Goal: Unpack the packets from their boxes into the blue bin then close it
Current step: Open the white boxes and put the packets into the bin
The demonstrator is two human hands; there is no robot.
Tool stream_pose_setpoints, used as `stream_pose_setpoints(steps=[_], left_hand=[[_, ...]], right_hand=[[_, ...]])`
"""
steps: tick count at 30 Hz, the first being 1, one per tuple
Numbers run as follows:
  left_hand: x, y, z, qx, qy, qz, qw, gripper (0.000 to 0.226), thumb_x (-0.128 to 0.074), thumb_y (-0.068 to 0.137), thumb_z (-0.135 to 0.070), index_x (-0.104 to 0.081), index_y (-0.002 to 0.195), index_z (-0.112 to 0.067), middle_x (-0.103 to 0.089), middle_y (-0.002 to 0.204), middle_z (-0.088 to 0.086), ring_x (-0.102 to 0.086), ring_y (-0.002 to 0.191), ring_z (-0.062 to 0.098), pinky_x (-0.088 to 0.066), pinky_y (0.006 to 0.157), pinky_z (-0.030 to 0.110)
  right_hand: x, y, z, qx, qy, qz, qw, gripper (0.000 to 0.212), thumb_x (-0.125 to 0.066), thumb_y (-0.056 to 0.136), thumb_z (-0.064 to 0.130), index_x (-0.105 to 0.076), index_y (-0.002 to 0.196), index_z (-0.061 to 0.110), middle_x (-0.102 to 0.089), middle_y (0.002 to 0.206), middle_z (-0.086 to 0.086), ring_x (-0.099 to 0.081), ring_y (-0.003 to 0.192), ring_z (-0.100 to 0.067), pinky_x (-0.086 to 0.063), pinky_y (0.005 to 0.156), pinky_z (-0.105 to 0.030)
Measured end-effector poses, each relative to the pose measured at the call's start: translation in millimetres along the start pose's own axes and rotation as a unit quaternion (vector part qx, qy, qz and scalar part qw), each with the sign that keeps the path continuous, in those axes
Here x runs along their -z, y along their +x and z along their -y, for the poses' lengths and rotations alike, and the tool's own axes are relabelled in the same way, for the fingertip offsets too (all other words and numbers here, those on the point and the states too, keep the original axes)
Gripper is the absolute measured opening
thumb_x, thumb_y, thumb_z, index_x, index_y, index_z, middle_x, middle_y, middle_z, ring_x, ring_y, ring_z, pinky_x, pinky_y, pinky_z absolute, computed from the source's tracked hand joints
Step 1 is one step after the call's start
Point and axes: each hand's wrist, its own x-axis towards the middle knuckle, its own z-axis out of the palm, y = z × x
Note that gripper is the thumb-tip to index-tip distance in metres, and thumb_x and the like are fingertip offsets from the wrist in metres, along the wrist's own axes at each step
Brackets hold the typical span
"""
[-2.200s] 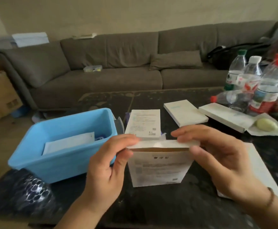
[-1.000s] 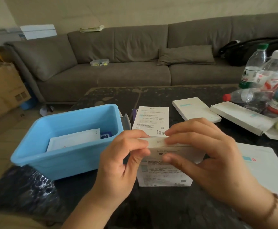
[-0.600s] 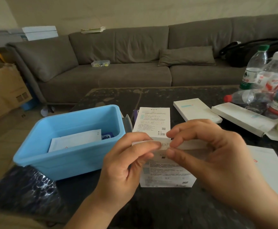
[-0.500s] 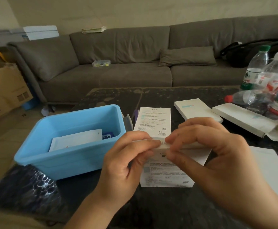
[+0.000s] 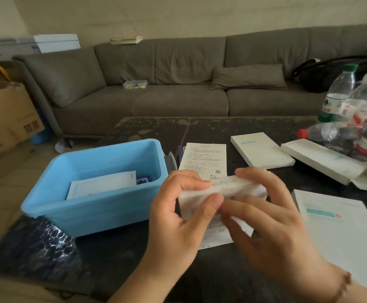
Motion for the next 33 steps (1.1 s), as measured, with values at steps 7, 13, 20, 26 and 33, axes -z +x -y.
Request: stream_pose_setpoints(steps=[7, 13, 20, 26, 33], left_hand=[[-12.6, 1.7, 2.0, 0.001, 0.025, -0.032, 0.999, 0.029, -0.081, 0.071, -0.036, -0.057, 0.086, -0.031, -0.064, 0.096, -0.015, -0.065, 0.099, 0.011, -0.058, 0.074, 0.027], [-3.1, 5.9, 8.0, -0.057, 0.062, 0.036, 0.996, 0.035, -0.080, 0.073, -0.023, -0.054, 0.096, -0.023, -0.060, 0.105, -0.018, -0.062, 0.109, 0.005, -0.058, 0.076, 0.019], [-2.8, -4.1, 17.7, 0.001, 0.031, 0.055, 0.998, 0.064, -0.081, 0.068, -0.003, -0.047, 0.111, -0.035, -0.057, 0.112, -0.020, -0.060, 0.115, 0.005, -0.057, 0.081, 0.017], [-3.2, -16.8, 30.8, 0.093, -0.020, 0.104, 0.990, 0.102, -0.070, 0.078, 0.000, -0.015, 0.139, -0.061, -0.042, 0.146, -0.015, -0.047, 0.134, 0.010, -0.050, 0.099, 0.024], [1.6, -20.8, 47.9, 0.224, 0.103, 0.164, 0.955, 0.105, -0.069, 0.089, -0.023, 0.012, 0.126, -0.080, -0.029, 0.131, -0.057, -0.034, 0.123, -0.028, -0.040, 0.085, -0.003]], right_hand=[[13.9, 3.6, 5.6, -0.047, 0.179, -0.066, 0.980, 0.009, -0.065, 0.081, 0.010, -0.071, 0.087, 0.010, -0.071, 0.090, 0.001, -0.060, 0.113, -0.035, -0.048, 0.086, -0.051], [10.8, 21.6, -4.2, -0.242, 0.185, -0.073, 0.949, 0.043, -0.070, 0.075, 0.055, -0.065, 0.110, 0.030, -0.062, 0.105, 0.015, -0.062, 0.101, -0.012, -0.050, 0.075, -0.018], [-4.2, 12.7, -6.4, -0.213, 0.112, -0.063, 0.969, 0.058, -0.075, 0.077, 0.049, -0.051, 0.127, 0.031, -0.055, 0.100, 0.023, -0.057, 0.088, 0.006, -0.040, 0.073, 0.000], [-3.6, 5.5, -5.5, -0.329, 0.293, 0.019, 0.897, 0.096, -0.074, 0.075, 0.030, -0.006, 0.132, 0.068, -0.056, 0.122, 0.020, -0.061, 0.110, 0.004, -0.055, 0.088, -0.019], [6.8, -10.2, -37.6, -0.485, 0.240, 0.308, 0.783, 0.103, -0.073, 0.084, 0.010, 0.005, 0.121, 0.064, -0.059, 0.108, 0.020, -0.068, 0.088, -0.007, -0.054, 0.062, -0.015]])
